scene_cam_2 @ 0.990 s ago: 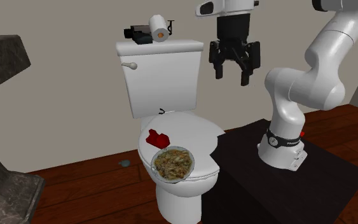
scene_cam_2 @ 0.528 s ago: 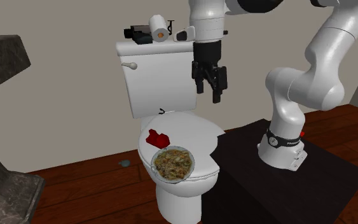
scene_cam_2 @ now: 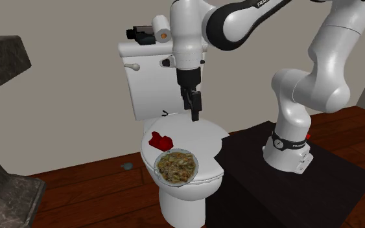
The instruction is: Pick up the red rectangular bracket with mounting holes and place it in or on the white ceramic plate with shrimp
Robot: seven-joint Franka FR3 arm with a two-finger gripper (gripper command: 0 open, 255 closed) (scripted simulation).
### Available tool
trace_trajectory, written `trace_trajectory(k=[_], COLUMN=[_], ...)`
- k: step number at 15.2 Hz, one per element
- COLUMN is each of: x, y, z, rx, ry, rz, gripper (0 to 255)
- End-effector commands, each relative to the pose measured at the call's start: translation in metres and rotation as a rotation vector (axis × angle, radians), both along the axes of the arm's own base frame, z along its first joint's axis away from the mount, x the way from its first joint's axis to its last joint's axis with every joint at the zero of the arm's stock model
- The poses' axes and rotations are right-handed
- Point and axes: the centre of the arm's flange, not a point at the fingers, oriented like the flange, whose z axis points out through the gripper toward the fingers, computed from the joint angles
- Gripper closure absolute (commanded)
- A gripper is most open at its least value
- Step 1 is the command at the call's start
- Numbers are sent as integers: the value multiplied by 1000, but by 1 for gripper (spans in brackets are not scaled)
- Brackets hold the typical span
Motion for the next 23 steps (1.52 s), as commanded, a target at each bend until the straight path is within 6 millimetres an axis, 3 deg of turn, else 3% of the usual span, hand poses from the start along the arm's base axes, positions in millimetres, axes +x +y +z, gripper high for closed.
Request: trace_trajectory(k=[1, 10, 18, 23], x=[9, 25, 26, 25], y=[-19, -103, -179, -181], z=[-15, -96, -166, -190], rx=[-6, -25, -42, -42], ry=[-2, -2, -3, -3], rz=[-40, -218, -376, -381], gripper=[0, 0, 0, 0])
